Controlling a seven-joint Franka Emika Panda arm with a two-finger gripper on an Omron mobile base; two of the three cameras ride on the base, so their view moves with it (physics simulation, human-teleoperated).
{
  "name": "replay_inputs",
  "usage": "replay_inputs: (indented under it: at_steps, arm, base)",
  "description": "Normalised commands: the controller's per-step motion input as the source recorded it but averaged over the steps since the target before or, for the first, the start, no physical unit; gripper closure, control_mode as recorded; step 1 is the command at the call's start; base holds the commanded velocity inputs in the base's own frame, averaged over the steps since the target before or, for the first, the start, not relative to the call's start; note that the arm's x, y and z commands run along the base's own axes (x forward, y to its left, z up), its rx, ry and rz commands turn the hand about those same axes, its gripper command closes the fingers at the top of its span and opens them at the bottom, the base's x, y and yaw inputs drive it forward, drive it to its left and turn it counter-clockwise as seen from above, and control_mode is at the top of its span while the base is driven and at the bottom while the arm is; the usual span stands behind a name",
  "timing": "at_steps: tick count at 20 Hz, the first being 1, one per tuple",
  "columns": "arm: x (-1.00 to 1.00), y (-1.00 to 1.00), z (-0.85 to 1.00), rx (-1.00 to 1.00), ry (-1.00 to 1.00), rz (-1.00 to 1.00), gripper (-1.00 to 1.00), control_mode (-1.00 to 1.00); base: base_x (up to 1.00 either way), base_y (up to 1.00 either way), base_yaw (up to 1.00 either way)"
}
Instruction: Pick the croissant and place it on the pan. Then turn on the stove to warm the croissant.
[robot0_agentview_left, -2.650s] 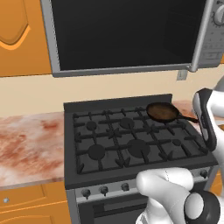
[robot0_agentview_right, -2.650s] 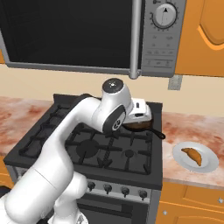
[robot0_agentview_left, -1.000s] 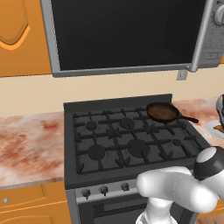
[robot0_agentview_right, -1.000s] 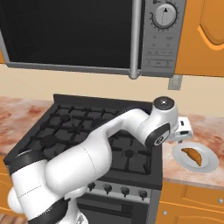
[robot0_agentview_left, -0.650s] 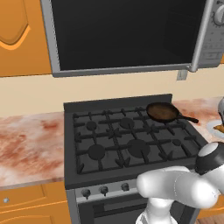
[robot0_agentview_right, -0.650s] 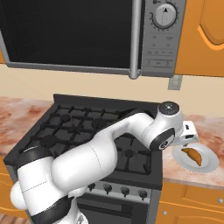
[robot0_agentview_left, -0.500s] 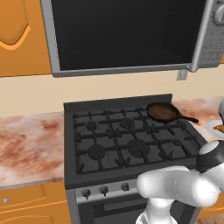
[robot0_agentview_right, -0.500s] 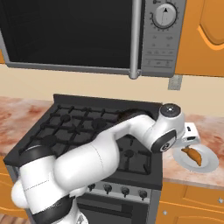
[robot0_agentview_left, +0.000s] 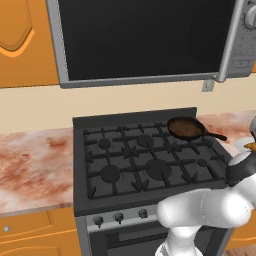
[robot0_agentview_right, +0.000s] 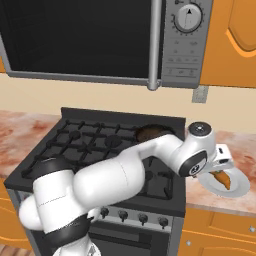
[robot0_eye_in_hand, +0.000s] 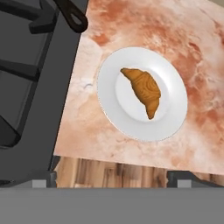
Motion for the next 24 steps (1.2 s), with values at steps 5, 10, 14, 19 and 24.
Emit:
replay_inputs:
  at_steps: [5, 10, 14, 19, 24]
  arm:
    - [0.18, -0.19, -0.12, 0.0, 0.07, 0.0, -1.0, -1.0]
    - [0.18, -0.17, -0.18, 0.03, 0.0, 0.0, -1.0, -1.0]
    - [0.12, -0.21, -0.14, 0.05, 0.0, 0.01, -1.0, -1.0]
    - [0.12, -0.14, -0.08, 0.0, 0.02, 0.0, -1.0, -1.0]
    - [0.21, -0.06, -0.1, 0.0, 0.07, 0.0, -1.0, -1.0]
  base:
    - [0.0, 0.0, 0.0]
    - [0.0, 0.0, 0.0]
    - [0.0, 0.0, 0.0]
    - [0.0, 0.0, 0.0]
    - [0.0, 0.0, 0.0]
